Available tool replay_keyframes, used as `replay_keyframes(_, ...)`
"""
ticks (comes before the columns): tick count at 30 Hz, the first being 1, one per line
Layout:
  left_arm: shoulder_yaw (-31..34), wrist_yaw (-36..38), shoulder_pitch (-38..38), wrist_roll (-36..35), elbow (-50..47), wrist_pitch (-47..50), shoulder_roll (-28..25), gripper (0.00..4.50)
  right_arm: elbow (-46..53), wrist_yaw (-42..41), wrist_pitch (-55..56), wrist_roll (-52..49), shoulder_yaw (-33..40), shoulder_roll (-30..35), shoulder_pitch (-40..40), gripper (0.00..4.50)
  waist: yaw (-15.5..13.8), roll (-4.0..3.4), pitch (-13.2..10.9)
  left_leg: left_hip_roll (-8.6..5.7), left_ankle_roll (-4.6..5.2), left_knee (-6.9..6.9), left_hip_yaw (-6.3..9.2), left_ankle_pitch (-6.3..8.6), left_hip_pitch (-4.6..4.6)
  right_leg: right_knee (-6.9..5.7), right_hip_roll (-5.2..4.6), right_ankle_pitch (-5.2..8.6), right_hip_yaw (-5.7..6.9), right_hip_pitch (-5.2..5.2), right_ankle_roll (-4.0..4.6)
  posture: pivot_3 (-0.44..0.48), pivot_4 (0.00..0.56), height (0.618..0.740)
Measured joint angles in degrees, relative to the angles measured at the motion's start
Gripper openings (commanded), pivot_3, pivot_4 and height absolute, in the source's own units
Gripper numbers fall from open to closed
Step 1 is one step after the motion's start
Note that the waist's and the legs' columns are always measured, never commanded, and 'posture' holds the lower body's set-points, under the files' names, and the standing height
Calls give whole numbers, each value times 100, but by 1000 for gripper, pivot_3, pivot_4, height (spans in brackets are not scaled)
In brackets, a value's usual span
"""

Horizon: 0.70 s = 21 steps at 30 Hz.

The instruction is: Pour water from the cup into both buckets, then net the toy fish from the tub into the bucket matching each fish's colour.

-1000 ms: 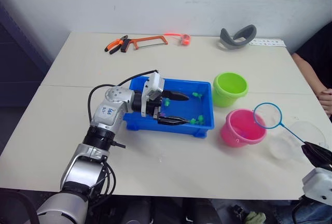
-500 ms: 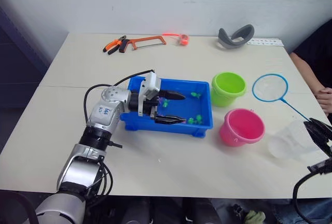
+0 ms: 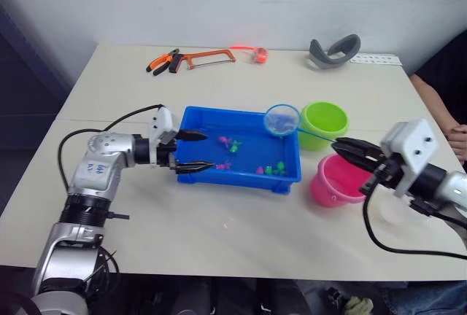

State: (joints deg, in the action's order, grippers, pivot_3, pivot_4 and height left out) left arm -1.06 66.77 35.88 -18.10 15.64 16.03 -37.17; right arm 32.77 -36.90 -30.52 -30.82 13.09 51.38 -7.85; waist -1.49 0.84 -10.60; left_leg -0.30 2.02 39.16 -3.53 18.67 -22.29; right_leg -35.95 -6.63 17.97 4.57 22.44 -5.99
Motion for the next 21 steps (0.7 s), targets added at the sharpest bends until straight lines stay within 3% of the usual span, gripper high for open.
replay_keyframes(3,119,-67,-199,-18,-273,135,-164,4479,-404,-196,59,421,-666,56,-547,0,11,0,0,0,1,0,0,1,0,-1,0,-1,1,0,-2,0,150,740)
replay_keyframes(8,200,-206,-601,-103,-1006,437,-177,4479,-924,-683,490,1163,-1284,298,-796,0,16,0,0,0,2,-1,-1,1,-6,5,0,-1,2,2,-2,0,150,740)
replay_keyframes(21,55,-345,-711,-183,-1433,599,-69,4479,-1276,-1276,1381,2271,-1556,415,-815,0,18,0,0,2,-1,-1,-4,0,-2,0,6,-1,2,2,-2,0,150,740)
